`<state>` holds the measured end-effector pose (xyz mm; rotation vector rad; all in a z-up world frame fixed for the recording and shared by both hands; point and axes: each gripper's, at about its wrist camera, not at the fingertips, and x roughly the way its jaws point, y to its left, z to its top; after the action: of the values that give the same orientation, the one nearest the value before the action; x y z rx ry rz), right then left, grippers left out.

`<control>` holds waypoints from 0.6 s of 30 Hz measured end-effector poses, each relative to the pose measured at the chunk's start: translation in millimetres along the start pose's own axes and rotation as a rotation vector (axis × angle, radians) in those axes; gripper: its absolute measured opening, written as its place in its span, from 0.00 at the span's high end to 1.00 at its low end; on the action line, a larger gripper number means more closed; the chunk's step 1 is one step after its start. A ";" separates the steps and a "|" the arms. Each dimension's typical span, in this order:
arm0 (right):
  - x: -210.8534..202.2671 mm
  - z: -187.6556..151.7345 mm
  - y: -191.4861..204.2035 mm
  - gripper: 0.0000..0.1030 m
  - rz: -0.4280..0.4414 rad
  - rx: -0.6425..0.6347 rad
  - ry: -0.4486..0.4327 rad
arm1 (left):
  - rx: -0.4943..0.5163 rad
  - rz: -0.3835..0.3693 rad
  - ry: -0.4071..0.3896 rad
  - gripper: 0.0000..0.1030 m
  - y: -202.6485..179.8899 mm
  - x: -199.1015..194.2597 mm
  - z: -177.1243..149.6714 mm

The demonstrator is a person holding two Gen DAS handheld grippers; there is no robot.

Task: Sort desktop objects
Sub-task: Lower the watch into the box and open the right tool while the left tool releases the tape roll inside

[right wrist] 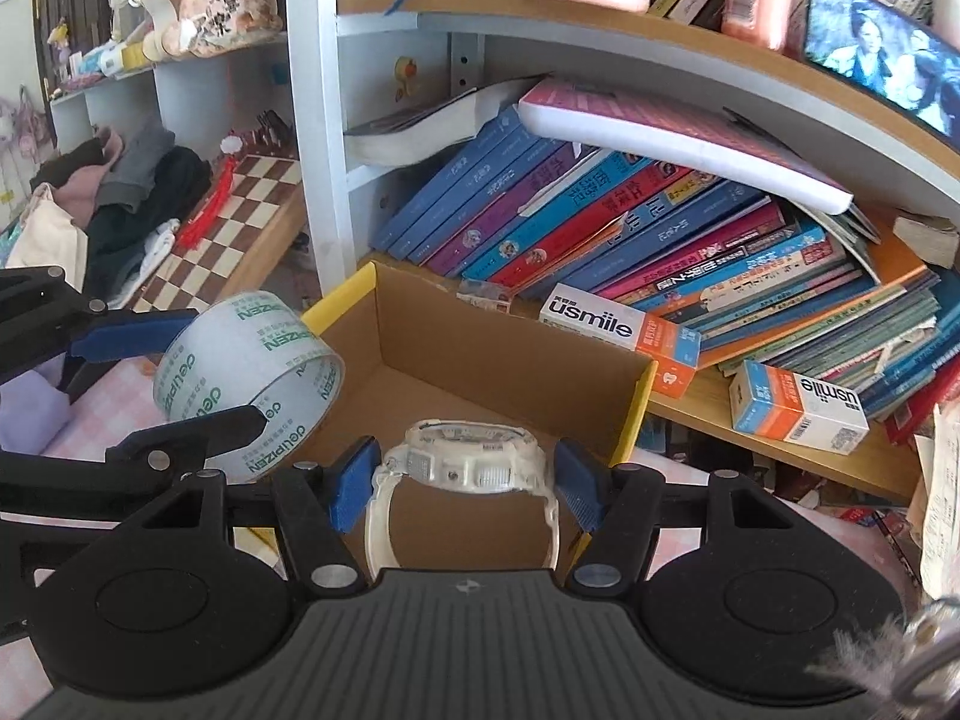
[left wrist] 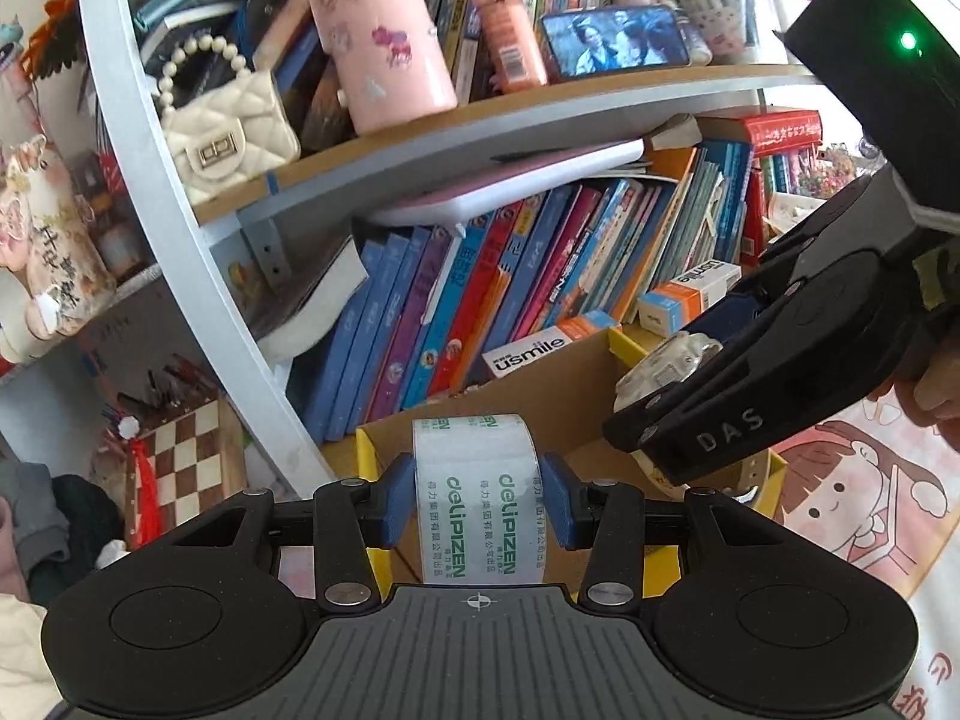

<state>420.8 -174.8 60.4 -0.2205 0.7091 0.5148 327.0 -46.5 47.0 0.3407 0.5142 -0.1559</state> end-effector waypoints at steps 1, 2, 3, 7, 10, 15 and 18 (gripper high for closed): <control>4.1 0.8 -0.6 0.40 0.002 -0.002 0.005 | -0.003 -0.004 0.005 0.57 0.8 3.5 0.2; 8.3 1.6 -1.2 0.40 0.003 -0.004 0.010 | -0.006 -0.007 0.011 0.57 1.6 7.1 0.3; 12.4 2.1 -1.6 0.40 0.004 -0.009 0.015 | -0.008 -0.011 0.016 0.57 2.3 10.6 0.5; 29.2 3.7 -3.3 0.40 0.004 -0.034 0.035 | -0.023 -0.029 0.043 0.57 5.7 26.2 0.1; 43.0 4.4 -6.8 0.40 0.008 -0.036 0.053 | -0.037 -0.038 0.073 0.57 7.0 40.5 -2.9; 67.4 3.0 -11.0 0.40 0.006 -0.039 0.093 | -0.041 -0.053 0.118 0.57 5.4 61.0 -8.9; 81.8 1.1 -12.7 0.40 0.011 -0.041 0.120 | -0.026 -0.065 0.142 0.57 3.2 70.8 -13.4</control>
<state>480.5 -154.6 6.7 -0.2880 0.8178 0.5299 382.6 -43.1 1.1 0.3107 0.6676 -0.1884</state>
